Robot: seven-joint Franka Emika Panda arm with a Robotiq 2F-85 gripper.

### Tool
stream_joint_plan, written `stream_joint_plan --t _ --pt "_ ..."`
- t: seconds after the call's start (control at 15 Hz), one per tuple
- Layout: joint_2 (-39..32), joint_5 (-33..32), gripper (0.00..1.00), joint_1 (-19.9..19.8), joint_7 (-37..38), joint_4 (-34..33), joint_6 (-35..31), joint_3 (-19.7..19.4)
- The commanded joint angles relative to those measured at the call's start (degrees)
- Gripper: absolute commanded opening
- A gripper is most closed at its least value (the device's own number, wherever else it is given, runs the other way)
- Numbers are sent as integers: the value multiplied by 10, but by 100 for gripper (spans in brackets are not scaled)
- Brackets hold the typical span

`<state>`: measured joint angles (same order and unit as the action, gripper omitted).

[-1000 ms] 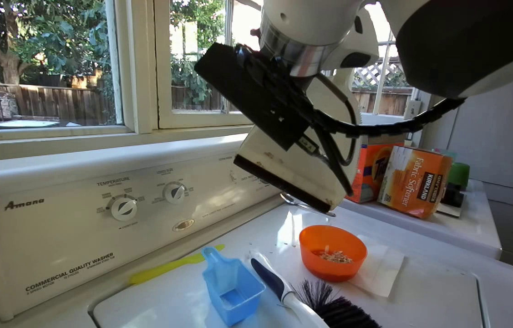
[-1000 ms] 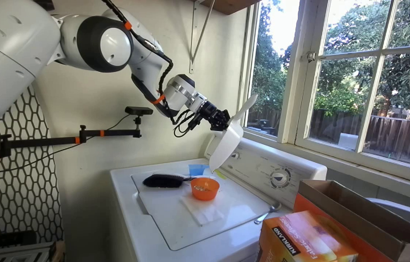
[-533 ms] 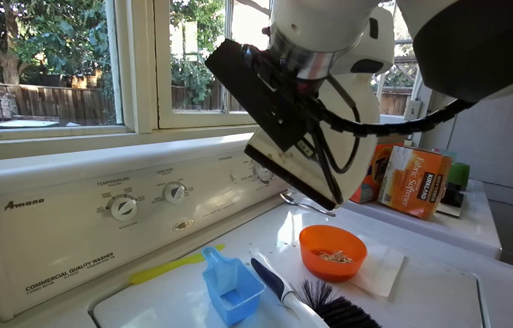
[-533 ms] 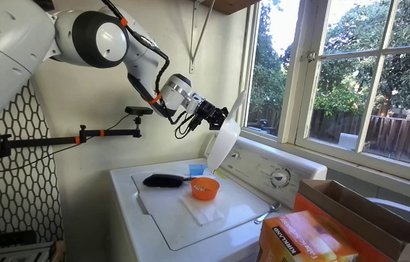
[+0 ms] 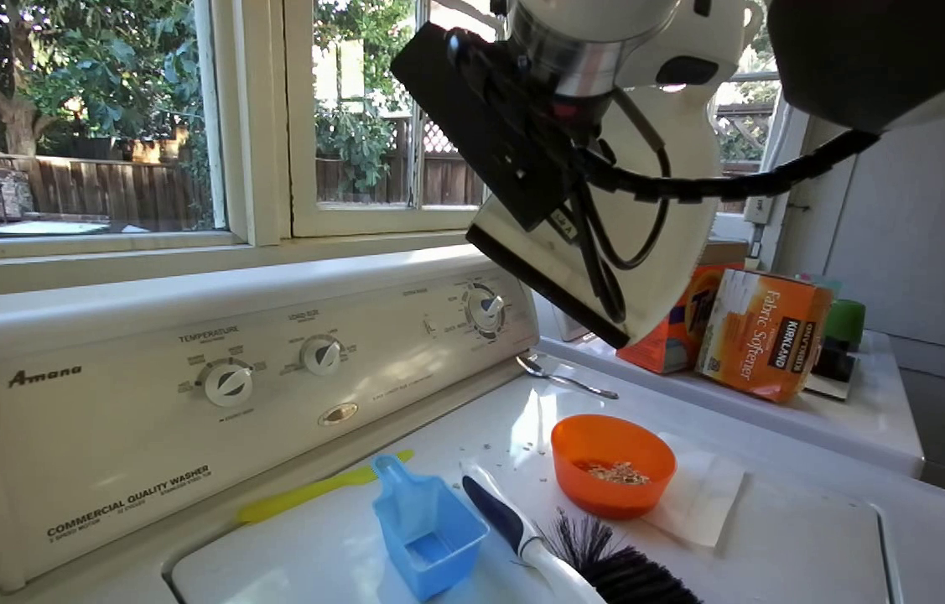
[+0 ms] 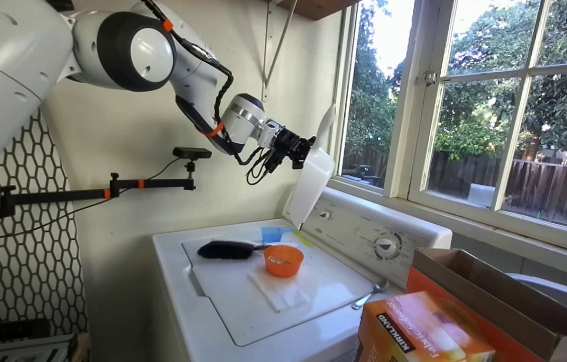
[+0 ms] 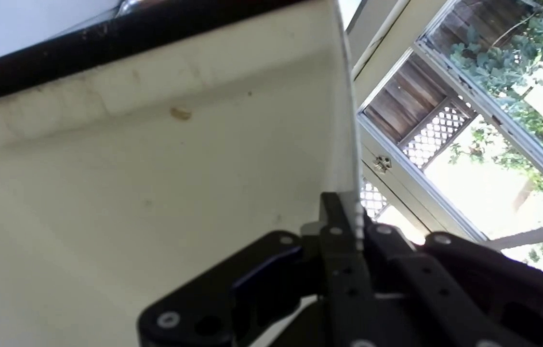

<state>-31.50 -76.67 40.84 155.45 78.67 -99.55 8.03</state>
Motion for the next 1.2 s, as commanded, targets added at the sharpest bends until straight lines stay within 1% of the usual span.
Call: stream_joint_plan --t 0.0,0.07,0.13,0.2,0.27,0.4,0.47,0.53,0.67,0.73,0.8,0.93,1.13 --pt "1 -20 1 0 22 4 16 10" --pt "-2 -15 1 0 22 -7 18 11" --pt "5 -16 1 -2 22 13 8 14" --pt "3 -9 1 -3 26 7 16 15" --pt "7 -13 1 -3 25 18 12 15" --pt "4 -11 1 -2 25 10 23 16" --pt "9 -13 1 -3 24 26 17 18" --pt "5 -6 1 -6 25 11 16 19" --pt "13 6 1 -13 24 37 6 26" --pt "22 19 1 -8 25 53 1 14" --pt "23 18 1 -21 24 57 2 29" --pt "33 25 1 -32 23 79 -8 35" --pt "43 32 1 -50 11 96 -15 44"
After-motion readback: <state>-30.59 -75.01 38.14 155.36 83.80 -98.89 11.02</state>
